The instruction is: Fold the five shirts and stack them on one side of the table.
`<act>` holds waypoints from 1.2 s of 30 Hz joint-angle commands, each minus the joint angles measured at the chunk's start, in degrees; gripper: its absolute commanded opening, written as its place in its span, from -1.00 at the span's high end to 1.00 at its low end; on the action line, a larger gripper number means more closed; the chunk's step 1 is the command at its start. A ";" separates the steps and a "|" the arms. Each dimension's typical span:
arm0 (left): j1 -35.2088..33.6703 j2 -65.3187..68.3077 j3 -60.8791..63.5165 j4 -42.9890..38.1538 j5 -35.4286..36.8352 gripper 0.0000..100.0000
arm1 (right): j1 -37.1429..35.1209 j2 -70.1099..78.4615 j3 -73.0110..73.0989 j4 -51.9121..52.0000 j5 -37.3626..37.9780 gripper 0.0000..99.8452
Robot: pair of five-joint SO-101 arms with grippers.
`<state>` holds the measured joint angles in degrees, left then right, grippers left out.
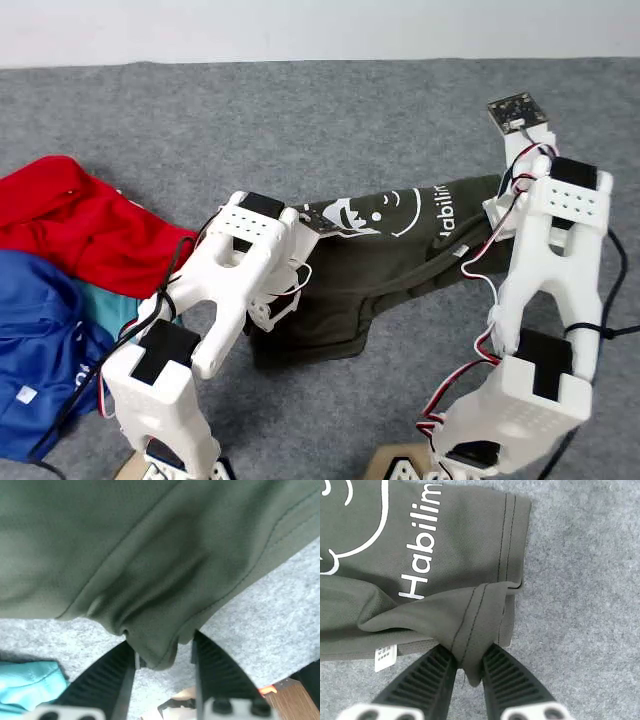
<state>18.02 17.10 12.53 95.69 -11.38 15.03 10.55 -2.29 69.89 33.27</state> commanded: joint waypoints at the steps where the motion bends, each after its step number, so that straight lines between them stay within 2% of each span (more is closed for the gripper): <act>1: 0.26 -3.78 -1.19 1.05 -0.88 0.82 | 0.31 -0.57 -0.88 0.31 0.44 0.98; 10: 0.26 -4.66 -2.07 4.84 -3.34 0.98 | 0.22 -0.57 -0.88 0.31 0.44 0.98; 24: 0.62 -15.12 -3.82 4.84 -3.25 0.98 | 0.22 -0.57 -0.79 0.31 0.44 0.98; 31: 0.09 -15.56 -3.91 4.84 -2.90 0.79 | 0.22 -0.48 -0.79 0.31 0.44 0.98; 36: 0.62 -15.56 -4.00 4.84 -2.90 0.78 | 0.22 -0.48 -0.79 0.31 0.44 0.98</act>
<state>18.46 4.62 10.59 98.68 -14.29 15.03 10.55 -2.29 69.98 33.27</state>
